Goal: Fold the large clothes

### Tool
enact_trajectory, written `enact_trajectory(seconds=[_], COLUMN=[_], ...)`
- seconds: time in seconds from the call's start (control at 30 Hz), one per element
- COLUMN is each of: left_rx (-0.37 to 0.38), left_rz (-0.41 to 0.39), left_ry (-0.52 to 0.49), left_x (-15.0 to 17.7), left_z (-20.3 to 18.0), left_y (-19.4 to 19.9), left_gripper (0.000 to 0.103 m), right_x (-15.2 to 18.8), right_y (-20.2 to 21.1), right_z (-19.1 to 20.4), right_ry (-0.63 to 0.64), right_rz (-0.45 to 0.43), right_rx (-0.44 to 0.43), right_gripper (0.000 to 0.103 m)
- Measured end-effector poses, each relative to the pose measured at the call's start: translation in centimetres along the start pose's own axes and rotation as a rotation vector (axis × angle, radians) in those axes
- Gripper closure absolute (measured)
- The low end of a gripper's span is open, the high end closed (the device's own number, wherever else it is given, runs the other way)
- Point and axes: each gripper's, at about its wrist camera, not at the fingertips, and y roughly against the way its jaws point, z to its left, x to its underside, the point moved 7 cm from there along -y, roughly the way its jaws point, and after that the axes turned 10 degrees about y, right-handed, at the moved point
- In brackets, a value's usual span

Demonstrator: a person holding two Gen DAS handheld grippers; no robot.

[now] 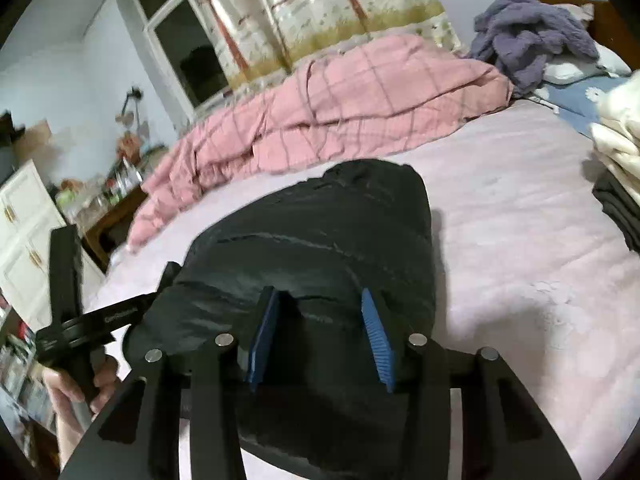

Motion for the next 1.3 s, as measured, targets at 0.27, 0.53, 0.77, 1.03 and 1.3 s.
enact_trajectory(seconds=[0.27, 0.53, 0.77, 1.03, 1.3], left_rx=[0.038, 0.044, 0.076, 0.070, 0.051], left_rz=[0.116, 0.137, -0.011, -0.140, 0.024], left_ry=[0.009, 0.023, -0.066, -0.042, 0.166], left_x=[1.0, 1.5, 1.1, 1.5, 4.6], left_z=[0.9, 1.3, -0.1, -1.4, 1.8], left_y=[-1.9, -2.6, 1.1, 8.3, 3.4], left_gripper=[0.100, 0.100, 0.100, 0.055, 0.008], right_x=[1.3, 1.9, 1.3, 0.3, 0.3], right_y=[-3.2, -4.7, -3.5, 1.6, 4.1], right_z=[-0.6, -0.4, 0.4, 1.6, 1.1], right_ry=[-0.003, 0.049, 0.129, 0.202, 0.195], right_rz=[0.153, 0.207, 0.217, 0.113, 0.050], right_rx=[0.001, 0.057, 0.148, 0.197, 0.173], right_gripper=[0.059, 0.059, 0.059, 0.054, 0.015])
